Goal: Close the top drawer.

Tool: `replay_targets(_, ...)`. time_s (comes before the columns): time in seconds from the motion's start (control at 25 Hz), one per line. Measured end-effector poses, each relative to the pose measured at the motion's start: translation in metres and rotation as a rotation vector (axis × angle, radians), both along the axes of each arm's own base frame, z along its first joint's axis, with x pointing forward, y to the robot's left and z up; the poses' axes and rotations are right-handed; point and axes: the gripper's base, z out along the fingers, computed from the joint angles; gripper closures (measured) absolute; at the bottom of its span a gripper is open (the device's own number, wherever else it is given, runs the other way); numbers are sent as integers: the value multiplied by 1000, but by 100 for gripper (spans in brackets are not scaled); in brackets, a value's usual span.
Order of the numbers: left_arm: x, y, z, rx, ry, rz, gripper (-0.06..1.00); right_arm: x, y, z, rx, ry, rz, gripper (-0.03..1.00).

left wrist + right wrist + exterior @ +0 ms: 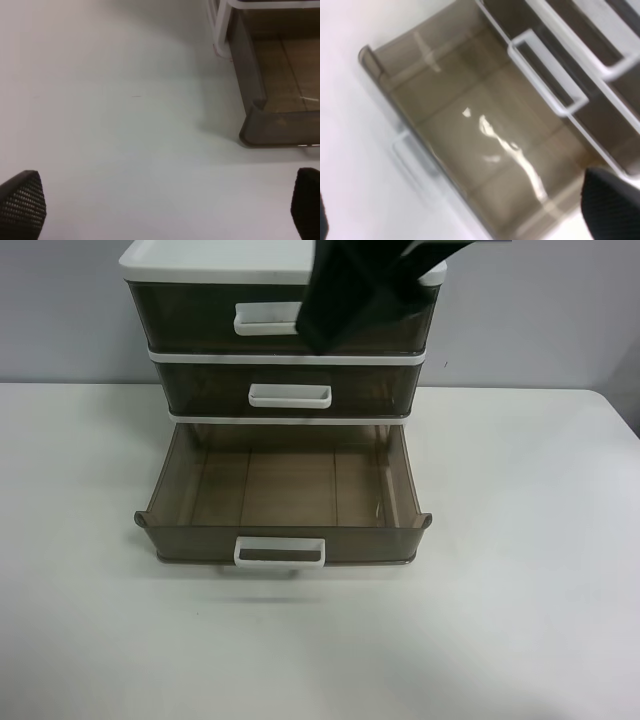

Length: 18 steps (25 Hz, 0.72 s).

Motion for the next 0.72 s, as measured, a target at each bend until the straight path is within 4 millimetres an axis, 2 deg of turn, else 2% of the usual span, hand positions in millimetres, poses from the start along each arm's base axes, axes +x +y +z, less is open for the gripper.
replay_targets(0.16, 0, 0, 0, 0, 0, 0, -5, -25, -30, 19, -31, 2, -15, -3)
replay_targets(0.32, 0, 0, 0, 0, 0, 0, -5, -41, -52, 26, -9, -24, -65, -3)
replay_targets(0.44, 0, 0, 0, 0, 0, 0, -5, -58, -71, 18, -7, -24, -76, -3)
replay_targets(0.72, 0, 0, 0, 0, 0, 0, -5, -99, -122, -30, -65, -24, -112, -3)
